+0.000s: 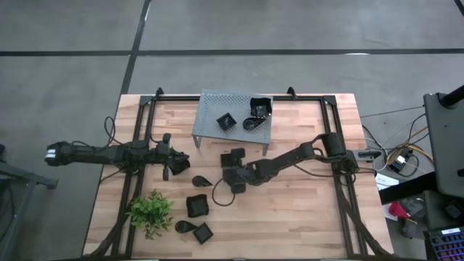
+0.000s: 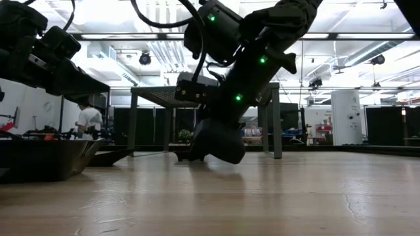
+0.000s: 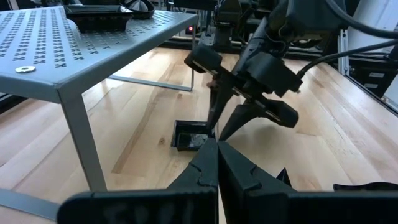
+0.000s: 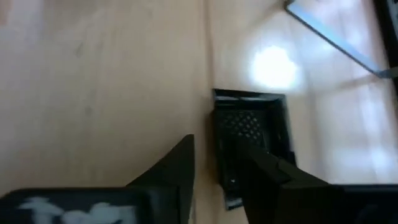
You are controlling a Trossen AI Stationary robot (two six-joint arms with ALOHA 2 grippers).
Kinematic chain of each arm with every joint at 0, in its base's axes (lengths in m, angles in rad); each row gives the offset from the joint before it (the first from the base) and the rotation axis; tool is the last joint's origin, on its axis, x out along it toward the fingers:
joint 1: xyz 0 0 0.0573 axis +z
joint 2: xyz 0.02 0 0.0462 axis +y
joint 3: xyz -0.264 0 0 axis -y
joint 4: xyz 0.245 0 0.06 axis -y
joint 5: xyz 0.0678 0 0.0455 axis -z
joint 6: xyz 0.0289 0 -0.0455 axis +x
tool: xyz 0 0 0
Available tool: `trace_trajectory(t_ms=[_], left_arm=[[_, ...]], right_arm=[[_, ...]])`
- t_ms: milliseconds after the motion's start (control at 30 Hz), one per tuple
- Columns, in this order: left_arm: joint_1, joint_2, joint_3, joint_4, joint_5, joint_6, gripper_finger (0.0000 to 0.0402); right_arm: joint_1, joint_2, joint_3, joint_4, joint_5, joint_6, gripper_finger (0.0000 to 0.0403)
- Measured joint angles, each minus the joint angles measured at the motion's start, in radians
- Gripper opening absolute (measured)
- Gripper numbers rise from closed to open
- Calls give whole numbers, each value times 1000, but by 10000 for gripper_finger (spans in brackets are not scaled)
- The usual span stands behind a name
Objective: Pick & Place Mini shaped plates
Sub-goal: Stack the black square plate on top of the other black square plate on the shelf
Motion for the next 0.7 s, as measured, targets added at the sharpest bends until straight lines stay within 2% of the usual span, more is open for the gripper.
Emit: trace_trajectory(t_ms=[233,500,700], left_arm=[[0,0,0,0,0,0,0],[0,0,0,0,0,0,0],[0,0,0,0,0,0,0]], right_arm=[[4,5,1,-2,-22,21,17],[55,-25,9,-4,-20,9,8],[105,-118,10,-10,-19,-73,8]])
